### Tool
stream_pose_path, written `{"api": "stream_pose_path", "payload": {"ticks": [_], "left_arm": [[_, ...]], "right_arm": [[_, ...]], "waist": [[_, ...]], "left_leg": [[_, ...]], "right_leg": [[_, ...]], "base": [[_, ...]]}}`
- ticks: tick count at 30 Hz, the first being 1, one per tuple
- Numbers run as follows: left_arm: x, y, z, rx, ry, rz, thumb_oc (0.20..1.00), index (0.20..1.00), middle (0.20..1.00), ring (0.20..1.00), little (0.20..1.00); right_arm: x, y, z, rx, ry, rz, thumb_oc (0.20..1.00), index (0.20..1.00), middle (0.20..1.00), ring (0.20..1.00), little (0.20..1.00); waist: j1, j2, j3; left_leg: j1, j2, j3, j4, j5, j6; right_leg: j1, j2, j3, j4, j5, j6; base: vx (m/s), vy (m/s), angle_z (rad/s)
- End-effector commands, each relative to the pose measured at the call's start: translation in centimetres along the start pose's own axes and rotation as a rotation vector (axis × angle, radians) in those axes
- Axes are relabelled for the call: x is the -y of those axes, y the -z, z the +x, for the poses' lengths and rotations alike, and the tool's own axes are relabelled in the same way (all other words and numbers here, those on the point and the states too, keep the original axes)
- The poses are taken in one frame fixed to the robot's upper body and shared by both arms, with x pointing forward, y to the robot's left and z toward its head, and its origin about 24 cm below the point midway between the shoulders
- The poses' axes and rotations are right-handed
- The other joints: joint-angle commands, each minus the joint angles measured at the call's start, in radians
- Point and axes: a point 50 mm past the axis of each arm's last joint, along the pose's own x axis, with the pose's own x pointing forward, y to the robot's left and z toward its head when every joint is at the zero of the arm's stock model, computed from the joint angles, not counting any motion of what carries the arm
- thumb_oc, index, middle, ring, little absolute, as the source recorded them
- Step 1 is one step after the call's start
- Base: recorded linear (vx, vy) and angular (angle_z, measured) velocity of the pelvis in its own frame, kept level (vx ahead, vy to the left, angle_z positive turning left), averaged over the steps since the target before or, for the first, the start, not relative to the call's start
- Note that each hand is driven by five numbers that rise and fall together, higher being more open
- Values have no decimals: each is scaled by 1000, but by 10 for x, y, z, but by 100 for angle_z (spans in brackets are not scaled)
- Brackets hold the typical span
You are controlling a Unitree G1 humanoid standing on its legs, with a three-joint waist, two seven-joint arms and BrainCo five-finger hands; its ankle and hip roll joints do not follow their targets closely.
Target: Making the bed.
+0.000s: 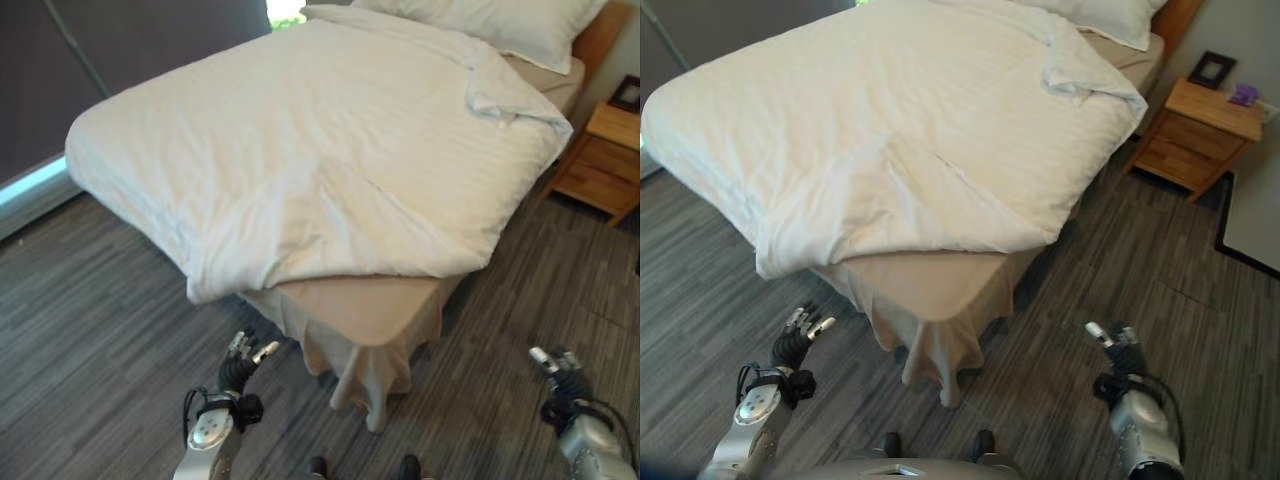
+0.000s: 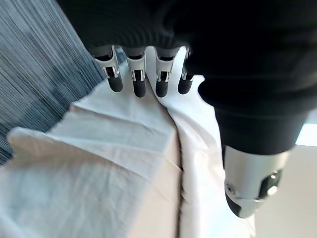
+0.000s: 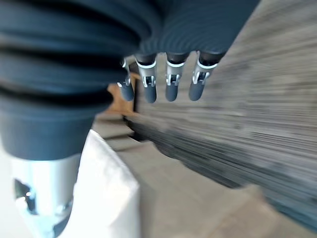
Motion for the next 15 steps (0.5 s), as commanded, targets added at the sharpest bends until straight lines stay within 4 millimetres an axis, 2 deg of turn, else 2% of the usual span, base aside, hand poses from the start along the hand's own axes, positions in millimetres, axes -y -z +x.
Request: {"api": "stream_pose_path", "payload": {"ticks": [1, 4, 5, 6, 7, 8, 9, 10, 11, 15], "left_arm": [[-1, -6, -4, 31, 90, 23, 1000, 1000, 1000, 1000, 1000], [7, 10, -8, -44, 141, 36, 1000, 1000, 1000, 1000, 1000], [7, 10, -8, -43, 140, 33, 1000, 1000, 1000, 1000, 1000], [10, 29, -10, -129, 152, 54, 1000, 1000, 1000, 1000, 1000], [10, 33, -11, -149, 153, 65, 1000, 1000, 1000, 1000, 1000], [11, 32, -10, -146, 152, 59, 1000, 1000, 1000, 1000, 1000], [8, 40, -12, -182, 146, 71, 1000, 1000, 1000, 1000, 1000], [8, 44, -12, -203, 145, 79, 1000, 1000, 1000, 1000, 1000], [2, 54, -14, -249, 114, 96, 1000, 1000, 1000, 1000, 1000], [-2, 69, -16, -323, 81, 128, 1000, 1000, 1000, 1000, 1000]], "right_arm": [[0, -143, 44, 353, 37, -414, 1000, 1000, 1000, 1000, 1000], [-31, -213, 52, 500, 40, -599, 1000, 1000, 1000, 1000, 1000], [-33, -215, 53, 503, 38, -600, 1000, 1000, 1000, 1000, 1000], [-55, -290, 48, 637, 115, -735, 1000, 1000, 1000, 1000, 1000], [-60, -311, 43, 673, 142, -753, 1000, 1000, 1000, 1000, 1000], [-62, -313, 43, 678, 140, -755, 1000, 1000, 1000, 1000, 1000], [-69, -339, 35, 725, 176, -807, 1000, 1000, 1000, 1000, 1000], [-69, -349, 32, 726, 214, -825, 1000, 1000, 1000, 1000, 1000], [-74, -375, 21, 770, 262, -858, 1000, 1000, 1000, 1000, 1000], [-93, -408, 2, 840, 319, -910, 1000, 1000, 1000, 1000, 1000]], "waist": [[81, -45, 11], [119, -71, 34], [115, -70, 35], [155, -95, 58], [164, -100, 63], [159, -97, 64], [174, -104, 72], [181, -108, 75], [193, -114, 82], [214, -118, 95]], "left_leg": [[-141, -17, -147, 5, 127, -7], [-171, -16, -160, 5, 136, -7], [-172, -16, -160, 5, 136, -7], [-211, -18, -181, 5, 147, -8], [-224, -17, -187, 5, 151, -9], [-226, -17, -188, 5, 151, -9], [-239, -17, -195, 5, 153, -11], [-256, -19, -201, 5, 159, -13], [-270, -18, -208, 5, 160, -14], [-305, -22, -226, 5, 172, -17]], "right_leg": [[0, -67, -58, 35, 55, 72], [-19, -60, -65, 29, 68, 74], [-20, -60, -64, 29, 68, 74], [-42, -53, -80, 23, 79, 75], [-50, -52, -85, 21, 81, 75], [-52, -52, -86, 21, 81, 75], [-60, -49, -91, 18, 83, 75], [-72, -48, -98, 16, 87, 75], [-80, -45, -102, 14, 87, 76], [-105, -41, -116, 13, 90, 77]], "base": [[-43, 34, 6], [-48, 11, 32], [-68, 6, 5], [-58, 2, 4], [-58, 2, 1], [-7, 4, 7], [-17, 2, 18], [0, 4, 51], [-9, 13, 50], [31, 19, 24]]}}
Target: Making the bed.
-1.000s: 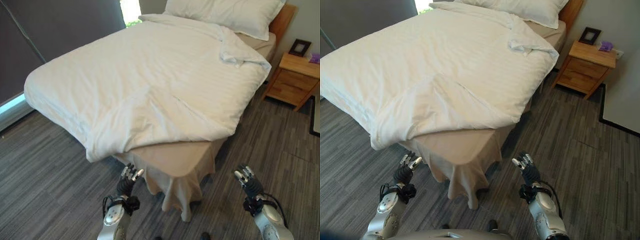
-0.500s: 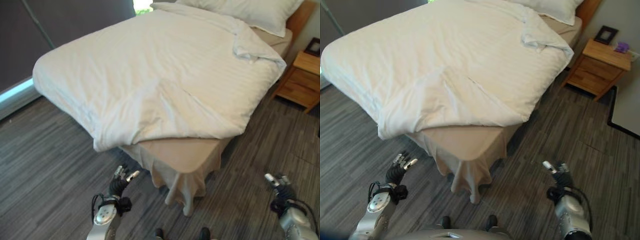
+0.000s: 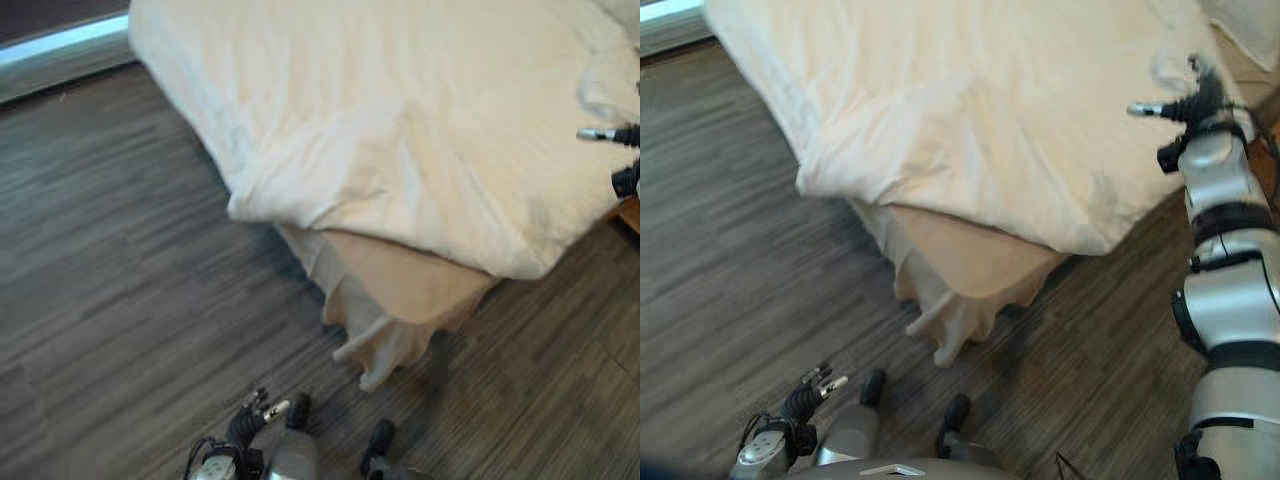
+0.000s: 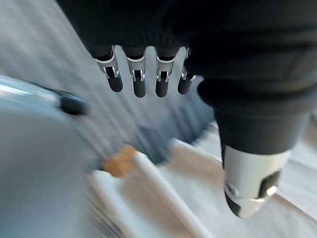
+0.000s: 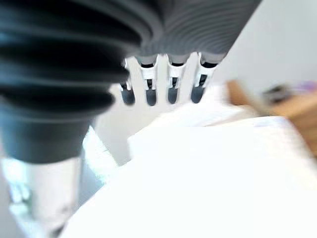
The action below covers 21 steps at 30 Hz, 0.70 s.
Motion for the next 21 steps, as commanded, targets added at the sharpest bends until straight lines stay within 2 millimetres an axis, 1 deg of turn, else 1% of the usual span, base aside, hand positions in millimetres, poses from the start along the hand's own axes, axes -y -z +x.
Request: {"api": "stream_pose_path", "payload": {"ticks": [1, 2, 4, 6, 10, 11, 12, 13, 15, 16, 17, 18, 19, 20, 21], "left_arm": [[1, -18, 8, 58, 6, 56, 1000, 1000, 1000, 1000, 1000], [2, -18, 8, 59, 7, 55, 1000, 1000, 1000, 1000, 1000], [-6, -7, 11, -9, -37, 90, 1000, 1000, 1000, 1000, 1000], [-9, -3, 13, -38, -63, 112, 1000, 1000, 1000, 1000, 1000], [-10, -4, 19, -55, -84, 130, 1000, 1000, 1000, 1000, 1000], [-9, -4, 19, -54, -83, 130, 1000, 1000, 1000, 1000, 1000], [-6, -10, 21, -33, -75, 134, 1000, 1000, 1000, 1000, 1000], [-5, -14, 22, -13, -70, 132, 1000, 1000, 1000, 1000, 1000], [0, -25, 25, 33, -51, 123, 1000, 1000, 1000, 1000, 1000], [3, -33, 26, 68, -42, 120, 1000, 1000, 1000, 1000, 1000], [9, -54, 27, 154, -21, 94, 1000, 1000, 1000, 1000, 1000], [9, -54, 27, 154, -20, 93, 1000, 1000, 1000, 1000, 1000], [13, -59, 28, 174, -8, 81, 1000, 1000, 1000, 1000, 1000], [21, -68, 28, 216, 12, 72, 1000, 1000, 1000, 1000, 1000], [24, -71, 30, 222, 15, 94, 1000, 1000, 1000, 1000, 1000]], "right_arm": [[37, -26, 6, 77, 112, -152, 1000, 1000, 1000, 1000, 1000], [37, -28, 7, 79, 113, -153, 1000, 1000, 1000, 1000, 1000], [46, -44, 9, 105, 151, -189, 1000, 1000, 1000, 1000, 1000], [52, -51, 10, 114, 178, -208, 1000, 1000, 1000, 1000, 1000], [71, -67, 10, 138, 247, -266, 1000, 1000, 1000, 1000, 1000], [72, -67, 10, 138, 248, -267, 1000, 1000, 1000, 1000, 1000], [82, -77, 10, 159, 280, -309, 1000, 1000, 1000, 1000, 1000], [90, -81, 9, 164, 307, -335, 1000, 1000, 1000, 1000, 1000], [110, -86, 6, 171, 380, -305, 1000, 1000, 1000, 1000, 1000], [120, -94, 4, 191, 421, -266, 1000, 1000, 1000, 1000, 1000], [136, -105, 0, 237, 480, -229, 1000, 1000, 1000, 1000, 1000], [136, -105, 0, 237, 480, -230, 1000, 1000, 1000, 1000, 1000], [140, -109, -2, 254, 491, -221, 1000, 1000, 1000, 1000, 1000], [140, -122, -4, 309, 493, -227, 1000, 1000, 1000, 1000, 1000], [134, -128, -4, 338, 479, -225, 1000, 1000, 1000, 1000, 1000]], "waist": [[25, 19, 44], [23, 21, 44], [41, 24, 61], [55, 28, 76], [71, 35, 104], [71, 36, 104], [82, 42, 124], [87, 45, 137], [95, 57, 157], [99, 63, 172], [105, 72, 199], [105, 71, 196], [106, 74, 207], [101, 79, 224], [97, 82, 233]], "left_leg": [[-39, 0, -98, -61, 130, -10], [-40, 0, -99, -61, 130, -10], [-74, -1, -111, -61, 141, -16], [-102, -2, -120, -61, 149, -22], [-156, -4, -135, -61, 164, -37], [-158, -4, -135, -61, 164, -37], [-187, -1, -135, -61, 169, -47], [-208, -3, -137, -61, 174, -52], [-255, -3, -140, -61, 184, -60], [-282, -5, -141, -61, 189, -64], [-342, -10, -139, -61, 199, -71], [-345, -10, -139, -61, 200, -71], [-366, -12, -137, -61, 203, -75], [-415, -16, -131, -61, 211, -76], [-426, -17, -129, -61, 213, -77]], "right_leg": [[66, -23, -15, 14, 45, 80], [66, -23, -15, 14, 45, 80], [42, -22, -30, 14, 45, 81], [24, -22, -43, 14, 45, 82], [-20, -21, -60, 14, 48, 85], [-22, -21, -60, 14, 48, 85], [-48, -20, -65, 14, 50, 87], [-67, -20, -69, 14, 53, 89], [-105, -22, -73, 14, 58, 93], [-132, -23, -74, 14, 62, 96], [-190, -19, -77, 14, 75, 100], [-193, -19, -77, 14, 76, 100], [-214, -18, -76, 14, 80, 101], [-262, -17, -69, 14, 87, 106], [-276, -16, -64, 14, 89, 107]], "base": [[19, 10, 29], [20, -3, 23], [21, -11, 29], [6, -19, 20], [3, -15, 21], [-8, -25, 10], [-19, -42, 13], [-37, -51, 6], [-63, -35, 7], [-118, -38, 20], [-92, -27, 16], [-77, -31, 7], [-50, 0, 1], [-62, 23, 0], [-50, 37, -2]]}}
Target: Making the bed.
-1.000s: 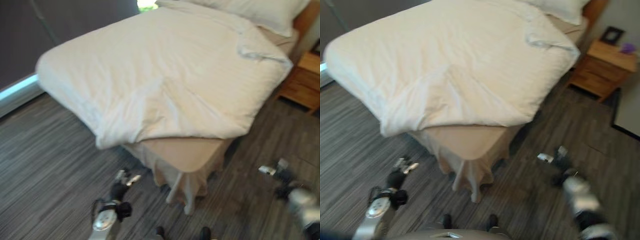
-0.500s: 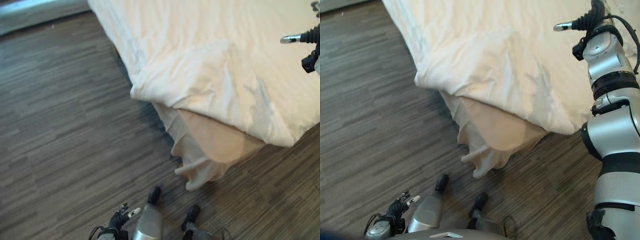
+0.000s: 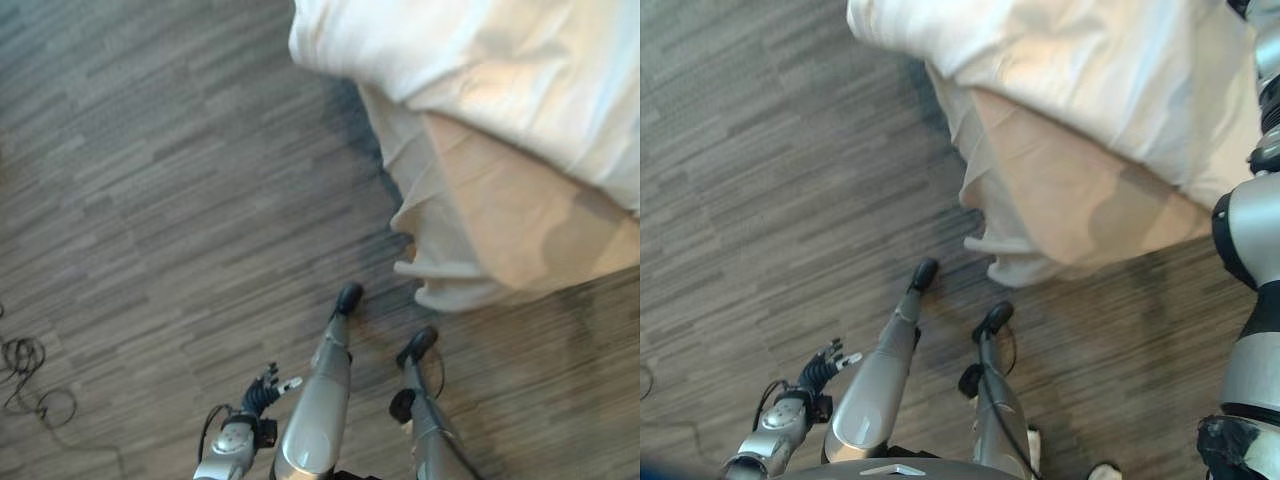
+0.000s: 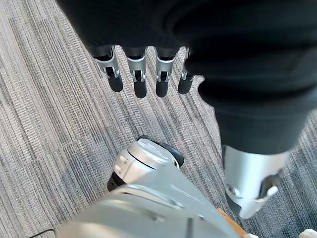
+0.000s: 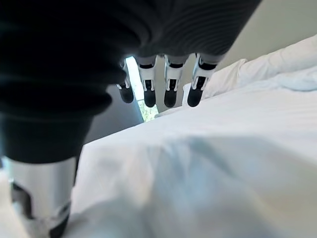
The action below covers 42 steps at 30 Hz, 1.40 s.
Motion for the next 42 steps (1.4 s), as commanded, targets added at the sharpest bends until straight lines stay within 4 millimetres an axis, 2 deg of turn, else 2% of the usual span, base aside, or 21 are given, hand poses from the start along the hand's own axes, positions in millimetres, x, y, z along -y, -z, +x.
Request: {"api": "stream_pose_path", "payload": {"ticks": [1, 6, 9, 10, 11, 14, 17, 19, 21, 23, 24, 25, 26, 29, 33, 34, 35, 37, 38, 39, 42], "left_arm": [[-4, -15, 2, 72, -8, 36, 1000, 1000, 1000, 1000, 1000], [-7, -26, 6, 114, -76, -80, 1000, 1000, 1000, 1000, 1000], [-9, -27, 8, 116, -105, -120, 1000, 1000, 1000, 1000, 1000], [-6, -29, 10, 121, -100, -143, 1000, 1000, 1000, 1000, 1000], [-6, -29, 10, 121, -100, -143, 1000, 1000, 1000, 1000, 1000], [-2, -32, 12, 128, -94, -169, 1000, 1000, 1000, 1000, 1000], [-1, -33, 17, 113, -127, -211, 1000, 1000, 1000, 1000, 1000], [-1, -28, 20, 74, -171, -254, 1000, 1000, 1000, 1000, 1000], [-2, -21, 21, 32, -205, -281, 1000, 1000, 1000, 1000, 1000], [-1, -13, 21, -2, -228, -302, 1000, 1000, 1000, 1000, 1000], [-1, -14, 21, -1, -228, -301, 1000, 1000, 1000, 1000, 1000], [0, -11, 20, -9, -230, -302, 1000, 1000, 1000, 1000, 1000], [-1, -5, 17, -24, -244, -295, 1000, 1000, 1000, 1000, 1000], [-5, 0, 17, -49, -273, -281, 1000, 1000, 1000, 1000, 1000], [-10, 10, 17, -110, -320, -292, 1000, 1000, 1000, 1000, 1000], [-11, 20, 15, -165, -341, -319, 1000, 1000, 1000, 1000, 1000], [-11, 20, 15, -165, -342, -320, 1000, 1000, 1000, 1000, 1000], [-14, 29, 12, -208, -360, -353, 1000, 1000, 1000, 1000, 1000], [-14, 29, 12, -208, -360, -353, 1000, 1000, 1000, 1000, 1000], [-16, 38, 8, -250, -355, -357, 1000, 1000, 1000, 1000, 1000], [-25, 54, 0, -330, -353, -352, 1000, 1000, 1000, 1000, 1000]], "right_arm": [[37, -12, 6, 104, 123, -4, 1000, 1000, 1000, 1000, 1000], [5, -20, 0, 152, 12, -46, 1000, 1000, 1000, 1000, 1000], [-31, -17, -11, 169, -115, -82, 1000, 1000, 1000, 1000, 1000], [-56, -6, -21, 159, -213, -164, 200, 200, 200, 200, 200], [-56, -6, -21, 158, -214, -164, 200, 200, 200, 200, 200], [-95, 12, -43, 117, -342, -128, 200, 200, 200, 200, 200], [-146, 10, -82, 81, -480, 149, 200, 200, 200, 200, 200], [-198, -6, -141, 93, -657, 373, 200, 200, 200, 200, 200], [-228, -31, -192, 166, -798, 461, 200, 200, 200, 200, 200], [-254, -41, -259, 265, -983, 423, 200, 200, 200, 200, 200], [-254, -41, -259, 265, -982, 423, 200, 200, 200, 200, 200], [-262, -43, -287, 326, -1056, 365, 200, 200, 200, 200, 200], [-271, -37, -340, 465, -1179, 203, 200, 200, 200, 200, 200], [-285, -11, -395, 368, -1320, 124, 200, 200, 200, 200, 200], [-291, 0, -439, 208, -1412, 149, 200, 200, 200, 200, 200], [-294, 11, -461, 93, -1471, 138, 200, 200, 200, 200, 200], [-294, 10, -461, 93, -1471, 138, 200, 200, 200, 200, 200], [-293, 37, -480, -91, -1526, 106, 200, 200, 200, 200, 200], [-293, 37, -481, -91, -1526, 106, 470, 470, 470, 470, 470], [-287, 65, -498, -345, -1571, 117, 1000, 1000, 1000, 1000, 1000], [-261, 127, -522, -893, -1481, 214, 1000, 1000, 1000, 1000, 1000]], "waist": [[8, -4, -3], [8, 9, 29], [6, 11, 42], [10, 15, 48], [10, 15, 48], [8, 16, 57], [-12, 5, 69], [-46, -18, 79], [-72, -44, 87], [-99, -66, 87], [-100, -66, 87], [-107, -71, 86], [-122, -80, 81], [-140, -82, 64], [-166, -84, 29], [-174, -78, -1], [-174, -78, 0], [-181, -64, -36], [-180, -64, -34], [-180, -50, -65], [-183, -32, -124]], "left_leg": [[37, -23, -14, -159, 150, -58], [-3, -30, -15, -159, 163, -54], [-4, -29, -13, -159, 167, -53], [0, -28, -21, -159, 167, -51], [0, -28, -21, -159, 167, -51], [15, -27, -22, -159, 166, -49], [36, -21, -17, -159, 162, -48], [63, -11, -3, -159, 157, -47], [86, -3, 12, -159, 152, -47], [110, 5, 21, -159, 143, -48], [108, 3, 20, -159, 146, -48], [119, 5, 23, -159, 141, -48], [149, 9, 30, -159, 126, -49], [184, 10, 35, -159, 120, -47], [230, 16, 50, -159, 109, -46], [268, 17, 65, -159, 99, -44], [269, 17, 65, -159, 99, -44], [309, 14, 72, -159, 91, -40], [311, 14, 72, -159, 90, -41], [347, 12, 74, -159, 81, -37], [405, 3, 81, -159, 67, -28]], "right_leg": [[80, -26, 25, 13, 32, 133], [36, -22, 29, 13, 42, 133], [33, -24, 28, 13, 43, 132], [37, -25, 25, 13, 42, 130], [37, -25, 25, 13, 42, 130], [48, -28, 25, 13, 42, 131], [62, -25, 31, 13, 41, 127], [76, -21, 42, 13, 44, 123], [92, -15, 51, 13, 44, 119], [111, -12, 57, 13, 42, 116], [109, -14, 55, 13, 43, 116], [119, -14, 55, 13, 42, 116], [143, -14, 56, 13, 35, 116], [174, -19, 55, 13, 30, 117], [208, -23, 66, 13, 24, 116], [237, -26, 75, 13, 19, 112], [239, -26, 75, 13, 19, 112], [272, -28, 83, 16, 8, 109], [274, -28, 83, 16, 8, 109], [308, -29, 82, 18, -4, 105], [364, -36, 78, 19, -17, 105]], "base": [[-17, 38, -9], [-6, 9, -7], [0, 0, 0], [0, 0, 0], [0, 0, 0], [0, 0, 0], [0, 0, 0], [-5, 34, -1], [-2, 6, -19], [14, -16, -29], [14, -18, -23], [19, -14, -25], [27, -16, -24], [8, -5, -11], [-9, 14, 2], [-7, 19, -8], [3, 8, -20], [13, -14, -10], [59, -41, 7], [75, -41, 9], [103, -25, 8]]}}
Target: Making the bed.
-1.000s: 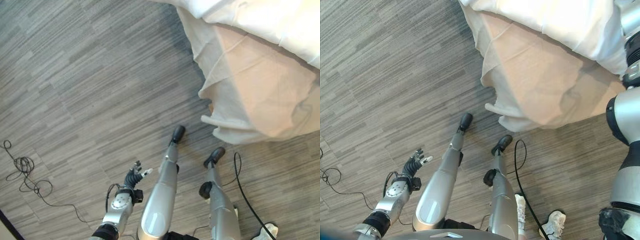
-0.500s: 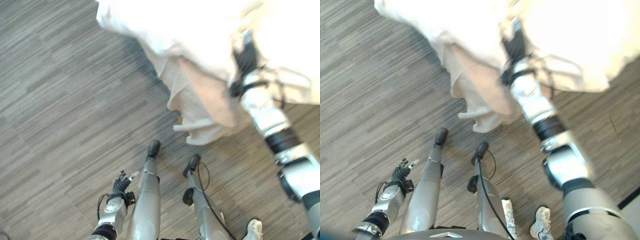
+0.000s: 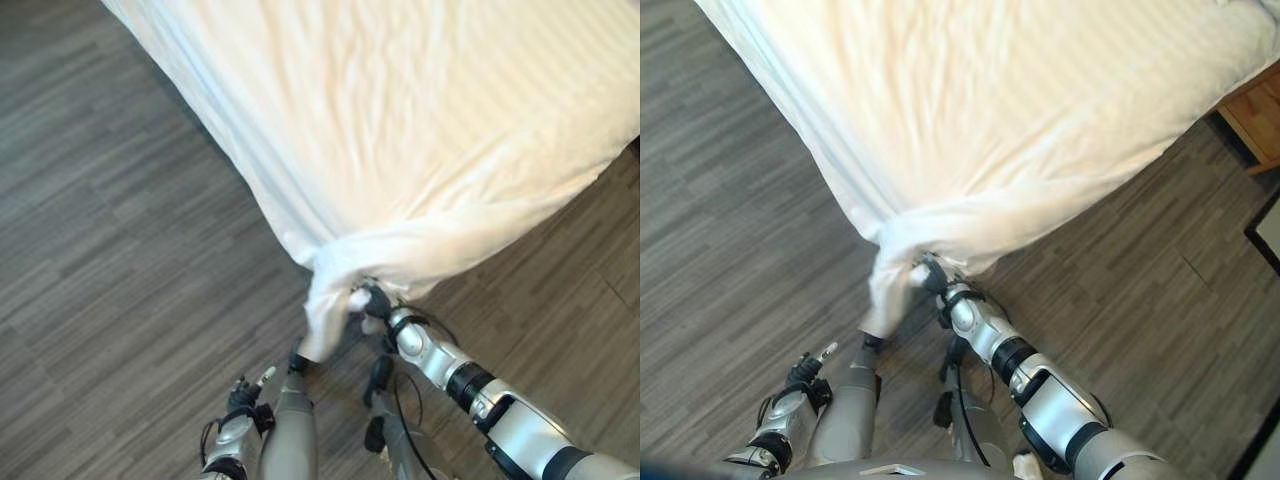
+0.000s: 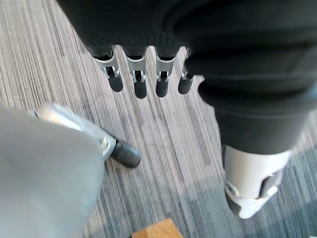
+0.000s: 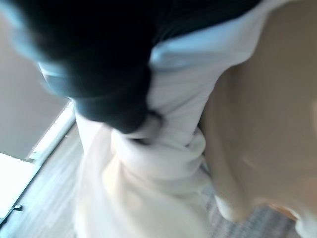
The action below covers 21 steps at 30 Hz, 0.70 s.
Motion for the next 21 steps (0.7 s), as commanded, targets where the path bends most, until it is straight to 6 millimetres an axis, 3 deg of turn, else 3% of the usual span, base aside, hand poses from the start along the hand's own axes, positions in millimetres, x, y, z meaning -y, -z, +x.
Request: {"api": "stream_pose_path", "payload": {"ticks": [1, 2, 3, 4, 5, 6, 9, 10, 11, 12, 13, 14, 15, 16, 17, 18, 19, 20, 21], "left_arm": [[-16, 8, 1, -70, -7, 23, 1000, 1000, 1000, 1000, 1000], [-16, 9, 1, -71, -7, 23, 1000, 1000, 1000, 1000, 1000], [-24, 13, 0, -87, -13, 38, 1000, 1000, 1000, 1000, 1000], [-43, 29, -5, -137, -22, 62, 1000, 1000, 1000, 1000, 1000], [-48, 32, -6, -150, -29, 54, 1000, 1000, 1000, 1000, 1000], [-48, 33, -6, -151, -29, 55, 1000, 1000, 1000, 1000, 1000], [-62, 43, -11, -196, -25, 75, 1000, 1000, 1000, 1000, 1000], [-68, 47, -12, -205, -33, 76, 1000, 1000, 1000, 1000, 1000], [-74, 48, -14, -218, -37, 86, 1000, 1000, 1000, 1000, 1000], [-92, 49, -16, -241, -71, 97, 1000, 1000, 1000, 1000, 1000], [-94, 48, -17, -237, -89, 90, 1000, 1000, 1000, 1000, 1000], [-94, 48, -17, -237, -88, 89, 1000, 1000, 1000, 1000, 1000], [-95, 50, -17, -234, -104, 76, 1000, 1000, 1000, 1000, 1000], [-94, 50, -17, -234, -104, 77, 1000, 1000, 1000, 1000, 1000], [-91, 57, -20, -227, -118, 42, 1000, 1000, 1000, 1000, 1000], [-83, 64, -22, -229, -115, 10, 1000, 1000, 1000, 1000, 1000], [-77, 67, -23, -238, -104, 10, 1000, 1000, 1000, 1000, 1000], [-77, 67, -23, -238, -105, 12, 1000, 1000, 1000, 1000, 1000], [-72, 69, -22, -242, -91, 22, 1000, 1000, 1000, 1000, 1000]], "right_arm": [[-28, 152, -92, -687, -107, 361, 1000, 1000, 1000, 1000, 1000], [-28, 152, -92, -688, -107, 361, 1000, 1000, 1000, 1000, 1000], [-29, 170, -111, -762, -106, 403, 1000, 1000, 1000, 1000, 1000], [-31, 211, -168, -956, -74, 530, 1000, 1000, 1000, 1000, 1000], [-29, 224, -187, -1022, -43, 576, 1000, 1000, 1000, 1000, 1000], [-29, 224, -187, -1023, -43, 576, 1000, 1000, 1000, 1000, 1000], [-32, 247, -242, -1162, -56, 694, 1000, 1000, 1000, 1000, 1000], [-25, 253, -257, -1185, -14, 737, 1000, 1000, 1000, 1000, 1000], [-8, 264, -277, -1233, 88, 767, 1000, 1000, 1000, 1000, 1000], [76, 280, -305, -1280, 421, 682, 1000, 1000, 1000, 1000, 1000], [102, 279, -299, -1231, 510, 641, 1000, 1000, 1000, 1000, 1000], [102, 279, -299, -1230, 510, 640, 1000, 1000, 1000, 1000, 1000], [131, 273, -284, -1133, 622, 603, 1000, 1000, 1000, 1000, 1000], [131, 273, -284, -1134, 623, 602, 1000, 1000, 1000, 1000, 1000], [190, 241, -252, -805, 803, 470, 1000, 1000, 1000, 1000, 1000], [218, 200, -228, -519, 911, 415, 200, 200, 200, 200, 200], [226, 174, -213, -362, 934, 393, 200, 200, 200, 200, 200], [225, 173, -214, -365, 935, 393, 200, 200, 200, 200, 200], [228, 153, -201, -225, 942, 421, 200, 200, 200, 200, 200]], "waist": [[8, 14, 15], [8, 14, 15], [5, 15, -5], [-11, 24, -71], [-17, 26, -90], [-16, 27, -89], [-36, 32, -141], [-44, 32, -156], [-54, 30, -170], [-65, 29, -189], [-72, 30, -192], [-72, 31, -192], [-84, 32, -195], [-82, 33, -194], [-108, 38, -194], [-127, 45, -188], [-133, 47, -187], [-131, 47, -186], [-135, 49, -182]], "left_leg": [[47, -4, -28, -81, 91, -2], [49, -4, -28, -81, 91, -2], [66, -4, -28, -81, 86, 0], [123, -4, -23, -81, 68, 7], [140, -5, -21, -81, 63, 9], [142, -5, -21, -81, 62, 9], [185, -2, -15, -81, 50, 11], [195, -2, -14, -81, 47, 11], [207, 0, -7, -81, 42, 10], [224, 6, 2, -81, 34, 9], [222, 8, 5, -81, 36, 9], [222, 8, 6, -81, 36, 9], [222, 11, 13, -81, 36, 9], [223, 12, 14, -81, 35, 9], [231, 17, 35, -81, 31, 10], [240, 20, 47, -81, 24, 9], [237, 20, 52, -81, 28, 8], [238, 21, 52, -81, 27, 8], [237, 21, 54, -81, 28, 7]], "right_leg": [[98, -24, -31, 20, 5, 76], [100, -24, -31, 20, 4, 76], [115, -24, -31, 22, -2, 75], [171, -31, -35, 23, -16, 73], [187, -32, -35, 24, -19, 73], [189, -32, -35, 24, -20, 73], [229, -33, -35, 22, -27, 72], [237, -33, -34, 20, -29, 73], [245, -33, -30, 18, -31, 73], [254, -30, -26, 14, -32, 76], [248, -31, -19, 14, -28, 77], [248, -31, -19, 15, -28, 77], [242, -30, -11, 15, -26, 77], [242, -30, -9, 16, -26, 77], [235, -26, 10, 17, -25, 77], [235, -23, 21, 20, -25, 77], [230, -23, 24, 19, -20, 78], [231, -23, 24, 19, -21, 78], [230, -22, 26, 19, -19, 78]], "base": [[87, -17, 14], [71, -17, 13], [142, -48, -1], [175, -57, -2], [150, -39, -7], [56, -21, -6], [71, -23, -16], [73, -16, -11], [72, -56, -13], [34, -51, -22], [13, -38, -26], [-24, 1, -21], [-9, 0, -13], [-8, 6, -6], [15, 18, -5], [3, 25, -3], [2, 18, -23], [-19, 4, -54], [-34, -2, -58]]}}
